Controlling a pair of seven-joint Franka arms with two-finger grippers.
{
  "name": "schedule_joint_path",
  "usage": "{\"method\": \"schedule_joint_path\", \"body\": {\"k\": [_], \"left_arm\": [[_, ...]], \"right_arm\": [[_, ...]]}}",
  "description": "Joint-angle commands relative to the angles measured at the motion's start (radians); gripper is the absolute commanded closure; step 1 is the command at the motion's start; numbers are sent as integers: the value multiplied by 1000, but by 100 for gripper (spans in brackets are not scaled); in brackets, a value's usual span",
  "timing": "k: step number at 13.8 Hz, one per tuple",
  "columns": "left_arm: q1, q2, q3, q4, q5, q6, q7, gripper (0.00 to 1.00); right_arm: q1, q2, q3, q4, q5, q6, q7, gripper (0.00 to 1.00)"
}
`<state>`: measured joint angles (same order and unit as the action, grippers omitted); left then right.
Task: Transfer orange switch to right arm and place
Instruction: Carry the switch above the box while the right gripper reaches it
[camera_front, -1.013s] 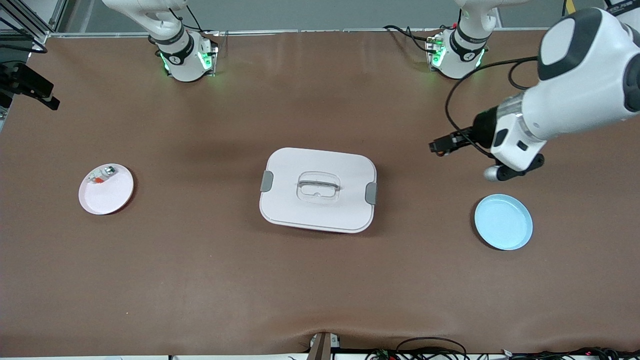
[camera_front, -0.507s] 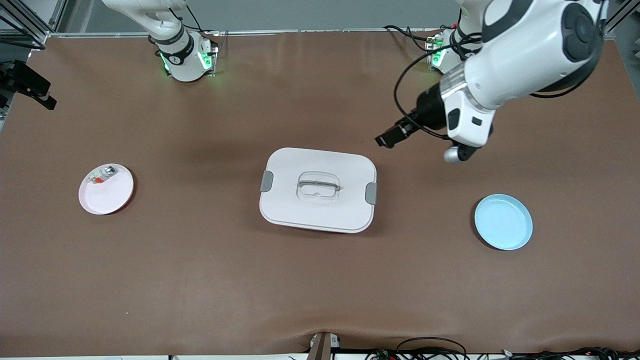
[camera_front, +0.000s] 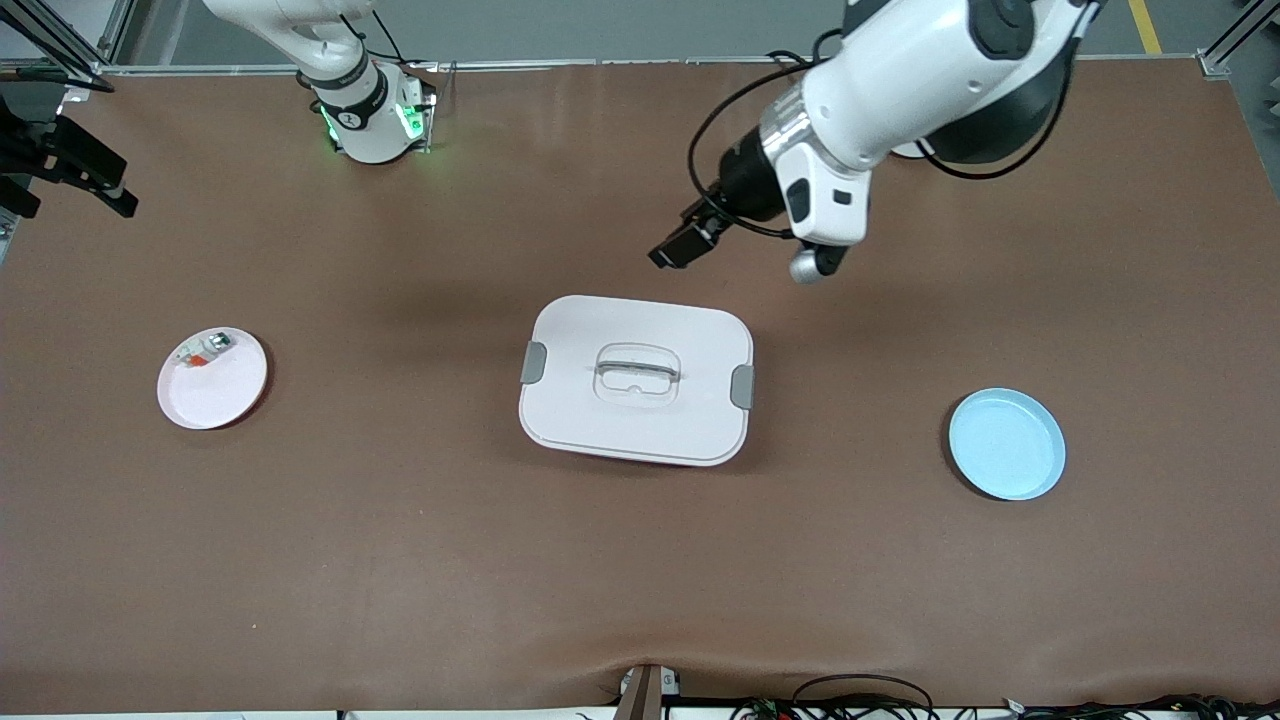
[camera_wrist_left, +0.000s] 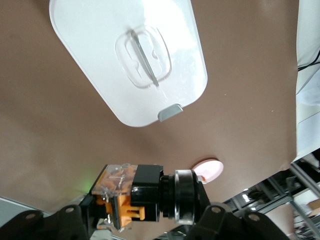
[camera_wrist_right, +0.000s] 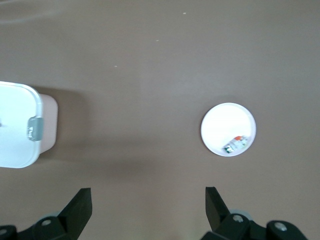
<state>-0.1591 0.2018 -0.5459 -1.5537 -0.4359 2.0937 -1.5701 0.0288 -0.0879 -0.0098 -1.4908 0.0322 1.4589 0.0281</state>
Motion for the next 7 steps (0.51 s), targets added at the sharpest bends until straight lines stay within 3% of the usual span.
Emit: {"method": "schedule_joint_path", "body": {"k": [1,4,7], "left_arm": [[-49,45,1,7,-3,109,-172,61],[-112,85,1,7,75,193,-362,61],[-164,119,1,12,180,301,-527,61]], "right_arm": [[23,11,-4,6,34,6,-1,0],[36,8,-6,-14,185,17,15,0],[98,2,-2,-81,257,106,171,0]]}}
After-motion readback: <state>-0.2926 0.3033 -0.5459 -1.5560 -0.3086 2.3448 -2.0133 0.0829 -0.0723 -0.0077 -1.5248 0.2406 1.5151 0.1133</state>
